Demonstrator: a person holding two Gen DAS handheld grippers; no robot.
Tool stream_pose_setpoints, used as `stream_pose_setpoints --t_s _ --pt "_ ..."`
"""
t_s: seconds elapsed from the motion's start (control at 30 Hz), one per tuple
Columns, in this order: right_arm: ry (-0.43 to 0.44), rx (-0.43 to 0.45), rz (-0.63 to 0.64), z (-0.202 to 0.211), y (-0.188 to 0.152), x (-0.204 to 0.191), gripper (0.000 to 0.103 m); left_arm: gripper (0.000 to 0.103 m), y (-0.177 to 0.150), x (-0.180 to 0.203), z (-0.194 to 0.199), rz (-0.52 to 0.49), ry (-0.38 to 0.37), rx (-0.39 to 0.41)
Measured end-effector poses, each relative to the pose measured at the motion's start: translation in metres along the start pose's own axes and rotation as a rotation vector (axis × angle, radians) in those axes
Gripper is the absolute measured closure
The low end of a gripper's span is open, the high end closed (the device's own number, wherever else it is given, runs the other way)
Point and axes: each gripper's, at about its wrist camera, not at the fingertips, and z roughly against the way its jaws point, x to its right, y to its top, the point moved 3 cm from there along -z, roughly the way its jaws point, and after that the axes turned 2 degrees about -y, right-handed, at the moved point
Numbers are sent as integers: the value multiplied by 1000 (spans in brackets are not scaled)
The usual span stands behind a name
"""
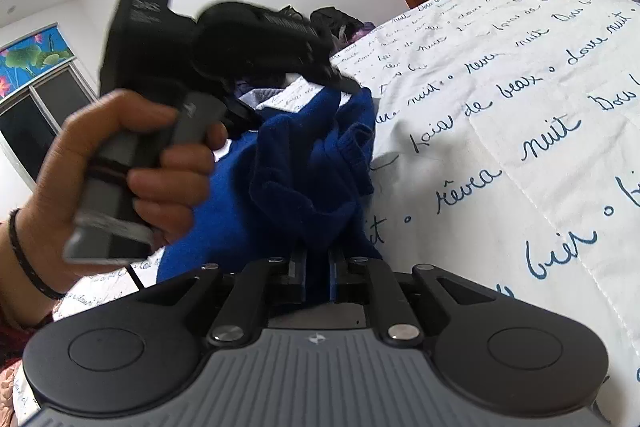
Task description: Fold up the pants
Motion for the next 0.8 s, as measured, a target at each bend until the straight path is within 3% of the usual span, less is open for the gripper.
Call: stream_pose_setpoints --t_s 0.17,0.33,0.43,0.47,0.53,0.67,0.8 --pt "-18 -15 6 -1 0 0 90 30 11 -17 30 66 -9 73" --pt "-35 -31 27 5 1 1 84 29 -5 -43 55 65 64 62" --pt "-60 -23 53 16 4 3 58 29 -33 -51 68 -1 126 39" --pt "-84 -3 66 21 8 5 39 29 -42 -51 72 -27 146 34" --pt "-99 57 74 35 20 10 34 29 -62 -48 80 -79 159 38" --pt "37 90 11 34 67 18 34 29 -92 -26 87 -189 156 58" --pt "158 10 19 -10 107 7 34 29 -112 -2 82 -286 153 63"
